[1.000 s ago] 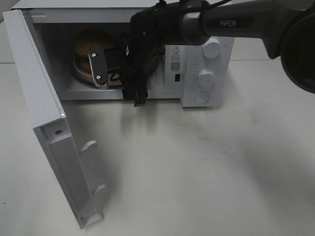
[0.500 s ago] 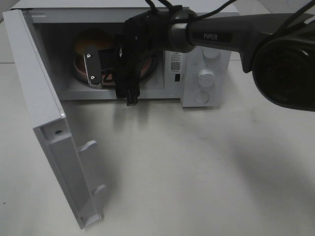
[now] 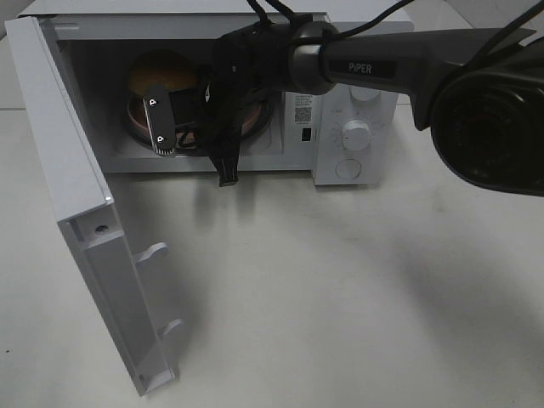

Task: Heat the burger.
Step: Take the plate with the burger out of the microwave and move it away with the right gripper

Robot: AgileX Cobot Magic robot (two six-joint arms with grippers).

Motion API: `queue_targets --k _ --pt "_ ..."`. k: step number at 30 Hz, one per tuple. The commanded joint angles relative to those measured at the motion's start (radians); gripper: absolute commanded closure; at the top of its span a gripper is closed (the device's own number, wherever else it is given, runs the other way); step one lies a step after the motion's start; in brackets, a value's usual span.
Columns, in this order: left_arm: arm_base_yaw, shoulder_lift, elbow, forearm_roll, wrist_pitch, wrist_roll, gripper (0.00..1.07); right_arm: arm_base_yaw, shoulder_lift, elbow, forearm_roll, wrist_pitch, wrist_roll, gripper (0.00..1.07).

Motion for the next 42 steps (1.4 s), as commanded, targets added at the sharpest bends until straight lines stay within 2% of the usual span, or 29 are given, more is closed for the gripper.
queue_targets --k 1,9,14,19,22,24,25,32,42 --pt "0.004 -0.020 0.006 -0.009 -0.005 -0.007 0.09 0.000 -0.006 -0.004 0.010 0.052 -0.002 1.07" --pt "0.004 -0.020 0.006 -0.009 -0.005 -0.007 0.09 0.002 -0.015 -0.003 0.010 0.082 -0.002 1.07" --pt "0.004 -0.020 0.006 -0.009 -0.005 -0.007 0.09 0.002 -0.056 0.038 0.010 0.069 -0.039 1.07" --pt "0.004 -0.020 0.006 -0.009 -0.005 -0.007 0.09 0.002 -0.131 0.159 0.010 0.013 -0.098 1.07" --pt "0.004 -0.020 0.006 -0.009 -0.005 -0.007 0.09 0.002 -0.145 0.183 0.010 -0.007 -0.104 1.07" --pt "0.004 -0.020 0.006 -0.009 -0.005 -0.007 0.09 0.002 -0.202 0.281 0.032 -0.094 -0.148 1.07" --pt "0.004 -0.020 0.006 -0.009 -0.005 -0.007 0.09 0.002 -0.202 0.281 0.032 -0.094 -0.148 1.07" --pt "0.004 -0.020 0.006 -0.009 -0.005 -0.007 0.09 0.002 -0.293 0.450 0.048 -0.197 -0.267 1.07" --pt "0.004 -0.020 0.006 -0.009 -0.005 -0.007 0.09 -0.001 -0.380 0.563 0.063 -0.239 -0.346 1.07"
